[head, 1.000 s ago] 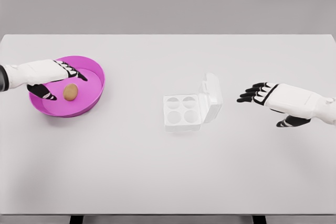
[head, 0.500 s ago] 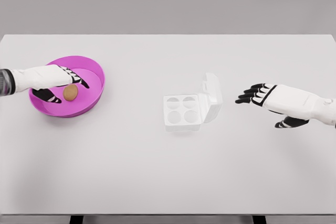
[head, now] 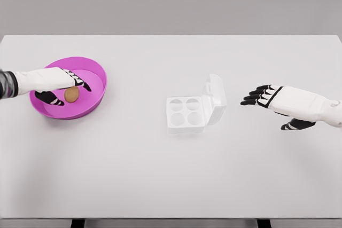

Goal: Pack egg into the box and close the box lid

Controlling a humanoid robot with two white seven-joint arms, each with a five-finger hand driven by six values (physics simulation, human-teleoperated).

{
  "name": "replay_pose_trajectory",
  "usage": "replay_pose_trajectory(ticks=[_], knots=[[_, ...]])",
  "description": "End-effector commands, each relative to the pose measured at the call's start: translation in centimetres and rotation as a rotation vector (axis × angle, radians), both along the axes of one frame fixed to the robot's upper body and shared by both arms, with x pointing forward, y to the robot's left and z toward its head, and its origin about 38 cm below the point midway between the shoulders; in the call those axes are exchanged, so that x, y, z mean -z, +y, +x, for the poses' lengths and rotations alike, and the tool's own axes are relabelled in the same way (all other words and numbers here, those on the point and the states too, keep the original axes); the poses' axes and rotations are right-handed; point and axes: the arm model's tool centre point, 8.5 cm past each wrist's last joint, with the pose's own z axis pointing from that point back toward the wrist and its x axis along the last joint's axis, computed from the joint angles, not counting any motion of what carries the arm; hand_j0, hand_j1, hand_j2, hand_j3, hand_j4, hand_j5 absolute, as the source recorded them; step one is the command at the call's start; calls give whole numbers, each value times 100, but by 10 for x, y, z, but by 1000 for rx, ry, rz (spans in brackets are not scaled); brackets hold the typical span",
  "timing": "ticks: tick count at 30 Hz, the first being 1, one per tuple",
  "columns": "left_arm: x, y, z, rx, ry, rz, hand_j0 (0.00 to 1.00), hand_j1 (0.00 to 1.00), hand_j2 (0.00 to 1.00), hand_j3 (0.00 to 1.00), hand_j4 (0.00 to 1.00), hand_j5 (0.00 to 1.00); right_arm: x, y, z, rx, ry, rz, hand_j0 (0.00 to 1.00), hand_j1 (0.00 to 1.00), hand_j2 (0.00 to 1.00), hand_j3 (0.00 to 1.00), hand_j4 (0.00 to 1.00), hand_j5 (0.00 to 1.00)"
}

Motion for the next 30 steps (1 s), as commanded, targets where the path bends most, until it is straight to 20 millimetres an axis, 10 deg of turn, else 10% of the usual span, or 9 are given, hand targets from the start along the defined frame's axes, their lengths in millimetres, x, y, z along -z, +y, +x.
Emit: replay_pose_trajectory(ticks=[1,30], knots=[[0,-1,0,-2,0,-6,79,79,79,79,79,79,-1,0,0,2,1,4,100,100,100,100,100,100],[4,2,0,-10,9,-2,53,53,53,53,53,53,3,0,-2,-3,16,1,100,100,100,100,100,100]])
